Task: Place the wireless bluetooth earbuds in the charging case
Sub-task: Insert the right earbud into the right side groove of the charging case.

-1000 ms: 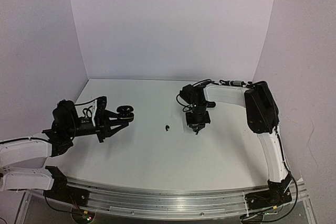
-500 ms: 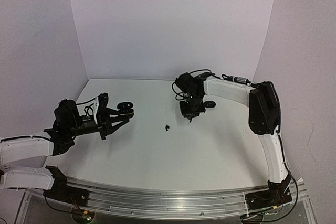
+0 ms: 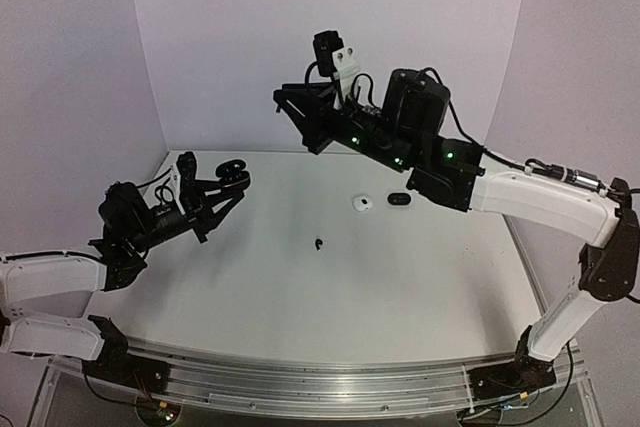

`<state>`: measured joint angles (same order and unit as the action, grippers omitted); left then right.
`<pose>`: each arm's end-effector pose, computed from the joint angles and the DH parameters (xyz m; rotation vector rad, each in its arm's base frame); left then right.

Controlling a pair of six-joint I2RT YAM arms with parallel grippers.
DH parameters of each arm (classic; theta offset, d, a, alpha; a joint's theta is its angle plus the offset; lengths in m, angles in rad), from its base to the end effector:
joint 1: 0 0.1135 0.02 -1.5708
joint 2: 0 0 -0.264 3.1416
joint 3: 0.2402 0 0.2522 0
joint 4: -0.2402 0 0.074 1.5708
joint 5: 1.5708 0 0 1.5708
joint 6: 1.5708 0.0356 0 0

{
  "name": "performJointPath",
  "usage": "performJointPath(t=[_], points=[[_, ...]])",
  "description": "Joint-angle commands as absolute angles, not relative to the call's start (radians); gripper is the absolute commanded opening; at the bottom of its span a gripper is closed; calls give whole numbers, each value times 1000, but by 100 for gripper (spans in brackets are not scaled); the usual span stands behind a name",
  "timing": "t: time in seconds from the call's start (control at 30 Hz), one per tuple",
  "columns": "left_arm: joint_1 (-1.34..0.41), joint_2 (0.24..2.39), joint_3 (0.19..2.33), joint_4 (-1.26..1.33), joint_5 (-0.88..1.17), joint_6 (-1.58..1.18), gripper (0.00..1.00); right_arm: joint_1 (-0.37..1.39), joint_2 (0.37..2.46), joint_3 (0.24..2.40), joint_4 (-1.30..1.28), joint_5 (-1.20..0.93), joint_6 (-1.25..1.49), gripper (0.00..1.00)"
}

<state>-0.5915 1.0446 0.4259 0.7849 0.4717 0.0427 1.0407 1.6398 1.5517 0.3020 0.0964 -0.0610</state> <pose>0.1786 -0.1395 0.2661 0.8223 1.2180 -0.7797 0.2024 0.3386 0.4383 -0.6596 1.2333 0.7554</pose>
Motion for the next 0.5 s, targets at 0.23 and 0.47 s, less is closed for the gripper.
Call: performJointPath(t=[0.23,0.47], points=[[-656,1067,390,1090,239,192,0,1098,1794,1488,760,-126,-273,0],[-657,1070,377,1091,215,244,0,1098,1832,1499,770,-137,-316,0]])
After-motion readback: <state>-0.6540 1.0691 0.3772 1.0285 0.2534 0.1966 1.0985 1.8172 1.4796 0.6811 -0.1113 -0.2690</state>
